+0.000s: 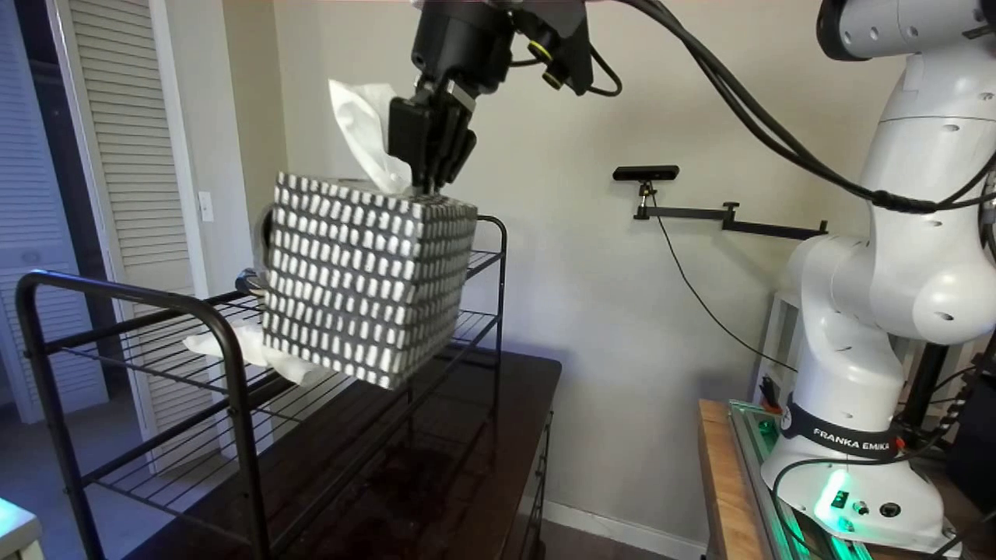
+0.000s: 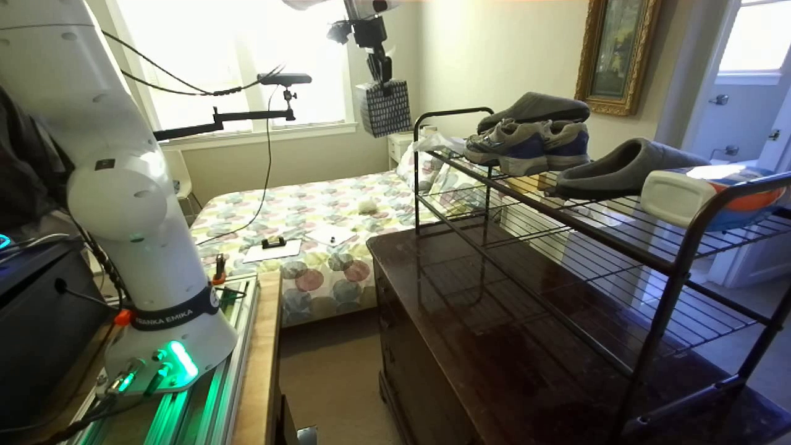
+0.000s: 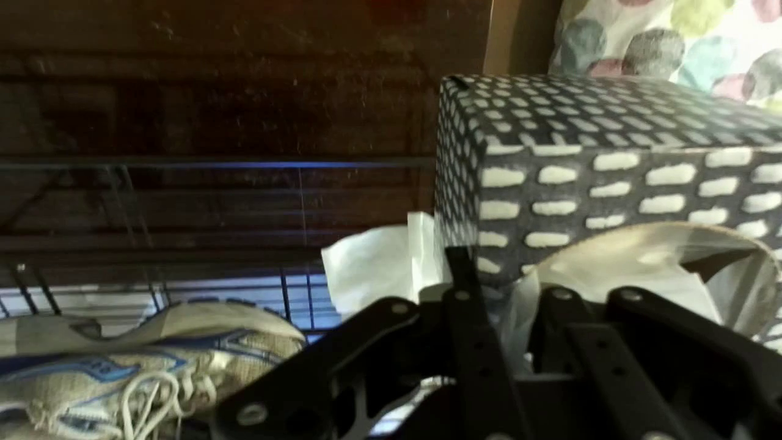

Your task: Put the tissue dispenser on the rack

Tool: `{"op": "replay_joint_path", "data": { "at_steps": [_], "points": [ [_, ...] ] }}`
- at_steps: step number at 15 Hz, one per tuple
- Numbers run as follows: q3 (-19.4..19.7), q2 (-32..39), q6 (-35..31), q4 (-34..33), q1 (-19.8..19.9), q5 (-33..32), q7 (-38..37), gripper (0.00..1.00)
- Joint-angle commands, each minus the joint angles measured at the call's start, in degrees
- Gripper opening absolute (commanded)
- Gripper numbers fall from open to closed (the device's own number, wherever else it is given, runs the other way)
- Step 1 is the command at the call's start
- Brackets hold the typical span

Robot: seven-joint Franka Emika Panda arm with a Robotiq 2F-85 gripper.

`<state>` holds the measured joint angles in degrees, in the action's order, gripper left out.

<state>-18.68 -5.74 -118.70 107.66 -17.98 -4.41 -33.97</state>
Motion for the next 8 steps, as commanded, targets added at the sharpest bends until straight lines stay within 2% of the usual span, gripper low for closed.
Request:
{"op": "replay_joint_path", "data": {
  "at_steps": [1, 5, 8],
  "points": [
    [-1.2, 5.6, 0.3, -10.1, 1.2, -9.7, -3.3, 0.02],
    [-0.7, 12.0, 3.6, -21.6, -0.2, -20.3, -2.5, 0.02],
    [-0.2, 18.2, 7.1, -29.6, -3.2, -25.8, -2.8, 0.02]
  ]
}}
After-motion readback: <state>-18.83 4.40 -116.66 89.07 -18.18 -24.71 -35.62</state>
